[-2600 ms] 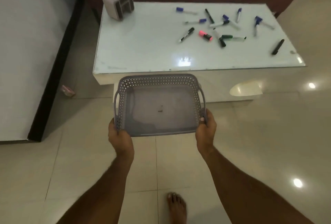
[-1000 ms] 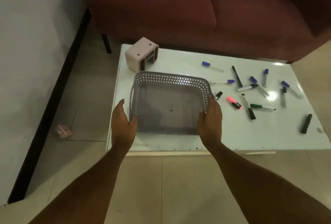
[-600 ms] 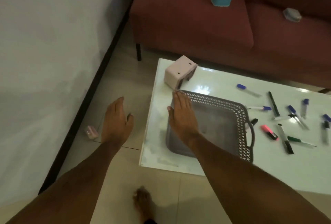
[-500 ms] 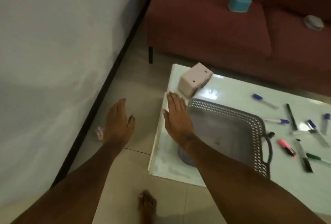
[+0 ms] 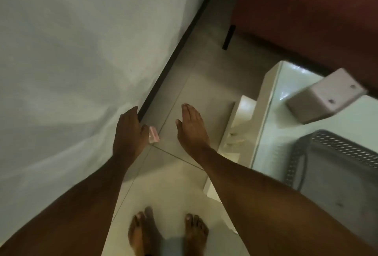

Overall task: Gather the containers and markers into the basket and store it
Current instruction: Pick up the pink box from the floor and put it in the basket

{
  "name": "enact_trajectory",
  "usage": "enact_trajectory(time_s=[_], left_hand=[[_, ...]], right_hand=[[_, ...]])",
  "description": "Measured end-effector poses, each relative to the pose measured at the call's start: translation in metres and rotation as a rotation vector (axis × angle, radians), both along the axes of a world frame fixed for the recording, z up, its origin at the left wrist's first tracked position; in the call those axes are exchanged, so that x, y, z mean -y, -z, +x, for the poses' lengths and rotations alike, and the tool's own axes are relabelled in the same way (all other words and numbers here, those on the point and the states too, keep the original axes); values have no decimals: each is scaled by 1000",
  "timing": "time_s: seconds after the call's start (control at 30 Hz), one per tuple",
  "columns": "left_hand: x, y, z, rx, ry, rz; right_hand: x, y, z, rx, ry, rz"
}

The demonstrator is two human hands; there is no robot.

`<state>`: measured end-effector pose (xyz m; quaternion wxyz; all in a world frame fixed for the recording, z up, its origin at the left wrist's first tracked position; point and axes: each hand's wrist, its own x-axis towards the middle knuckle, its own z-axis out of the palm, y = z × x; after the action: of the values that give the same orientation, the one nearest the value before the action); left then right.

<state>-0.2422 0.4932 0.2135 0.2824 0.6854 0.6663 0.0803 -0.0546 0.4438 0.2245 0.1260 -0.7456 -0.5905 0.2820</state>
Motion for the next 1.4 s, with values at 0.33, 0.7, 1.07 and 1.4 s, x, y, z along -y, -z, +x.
enact_trajectory(time_s=[0.33, 0.7, 1.07, 1.4], left_hand=[[-32, 181, -23, 10, 4, -263], [-62, 290, -5, 52, -210, -442], [-53, 207, 24, 363, -541, -402], [-51, 14, 120, 729, -631, -218]], right_hand=[[-35, 186, -79, -81, 0, -130], [-26, 317, -128, -358, 421, -352], [-48, 215, -97, -687, 760, -244], [-67, 34, -14, -628, 768, 79]])
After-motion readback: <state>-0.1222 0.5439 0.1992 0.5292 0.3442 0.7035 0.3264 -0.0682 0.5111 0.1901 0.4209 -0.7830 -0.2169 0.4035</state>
